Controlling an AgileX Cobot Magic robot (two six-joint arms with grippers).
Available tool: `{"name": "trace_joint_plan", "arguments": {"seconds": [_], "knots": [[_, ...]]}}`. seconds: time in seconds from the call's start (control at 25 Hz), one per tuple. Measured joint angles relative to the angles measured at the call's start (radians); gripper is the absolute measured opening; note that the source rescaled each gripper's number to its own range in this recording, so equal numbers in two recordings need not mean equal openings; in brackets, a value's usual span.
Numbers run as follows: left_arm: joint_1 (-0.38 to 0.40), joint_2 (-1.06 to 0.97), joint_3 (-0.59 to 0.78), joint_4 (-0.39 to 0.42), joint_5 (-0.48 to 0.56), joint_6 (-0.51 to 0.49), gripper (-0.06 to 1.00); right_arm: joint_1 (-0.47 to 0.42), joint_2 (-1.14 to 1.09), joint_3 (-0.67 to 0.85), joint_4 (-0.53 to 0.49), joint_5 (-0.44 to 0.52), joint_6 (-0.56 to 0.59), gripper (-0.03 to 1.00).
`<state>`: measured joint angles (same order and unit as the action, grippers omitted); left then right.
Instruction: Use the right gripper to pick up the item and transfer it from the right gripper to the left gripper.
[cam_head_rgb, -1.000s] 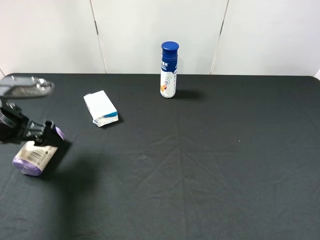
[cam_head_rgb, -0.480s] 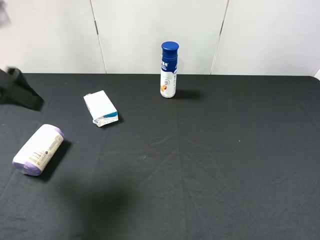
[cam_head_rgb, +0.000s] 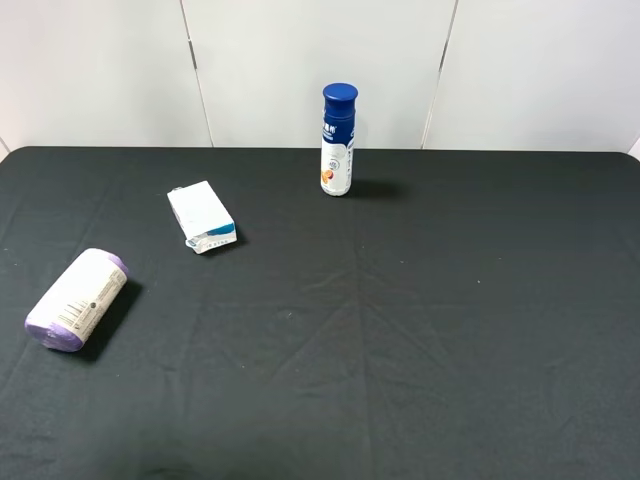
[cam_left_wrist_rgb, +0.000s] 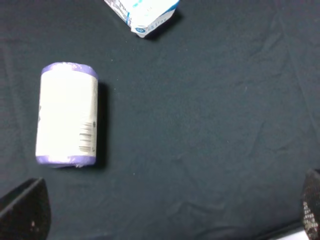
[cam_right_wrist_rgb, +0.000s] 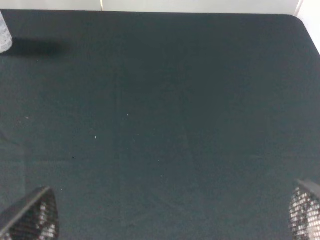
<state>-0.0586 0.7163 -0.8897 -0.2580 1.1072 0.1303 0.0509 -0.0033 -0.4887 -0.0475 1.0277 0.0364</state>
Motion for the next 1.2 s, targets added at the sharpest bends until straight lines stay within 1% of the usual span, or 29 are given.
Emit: {"name": "trace_joint_plan", "arguments": {"seconds": [0.08, 0.16, 0.4, 0.52, 0.6, 0.76, 0.96, 1.08, 1.2], "knots": [[0.0, -0.082, 0.0, 0.026, 0.035, -0.015, 1.0, 0.0, 0.0, 0.0, 0.0, 0.0, 0.0, 1.0], [0.0, -0.177, 0.0, 0.075, 0.055, -0.022, 1.0, 0.0, 0.0, 0.0, 0.0, 0.0, 0.0, 1.0], [0.0, -0.452, 0.009, 0.213, 0.057, -0.047, 1.0, 0.0, 0.0, 0.0, 0.0, 0.0, 0.0, 1.0], [0.0, -0.577, 0.048, 0.28, 0.058, -0.092, 1.0, 0.0, 0.0, 0.0, 0.0, 0.0, 0.0, 1.0], [0.0, -0.639, 0.09, 0.31, 0.058, -0.116, 1.0, 0.0, 0.0, 0.0, 0.0, 0.0, 0.0, 1.0], [0.0, -0.719, 0.193, 0.324, 0.058, -0.138, 1.0, 0.0, 0.0, 0.0, 0.0, 0.0, 0.0, 1.0], [0.0, -0.721, 0.304, 0.32, 0.058, -0.163, 1.0, 0.0, 0.0, 0.0, 0.0, 0.0, 0.0, 1.0], [0.0, -0.721, 0.349, 0.319, 0.057, -0.165, 1.0, 0.0, 0.0, 0.0, 0.0, 0.0, 0.0, 1.0], [0.0, -0.721, 0.357, 0.316, 0.048, -0.165, 1.0, 0.0, 0.0, 0.0, 0.0, 0.0, 0.0, 1.0]]}}
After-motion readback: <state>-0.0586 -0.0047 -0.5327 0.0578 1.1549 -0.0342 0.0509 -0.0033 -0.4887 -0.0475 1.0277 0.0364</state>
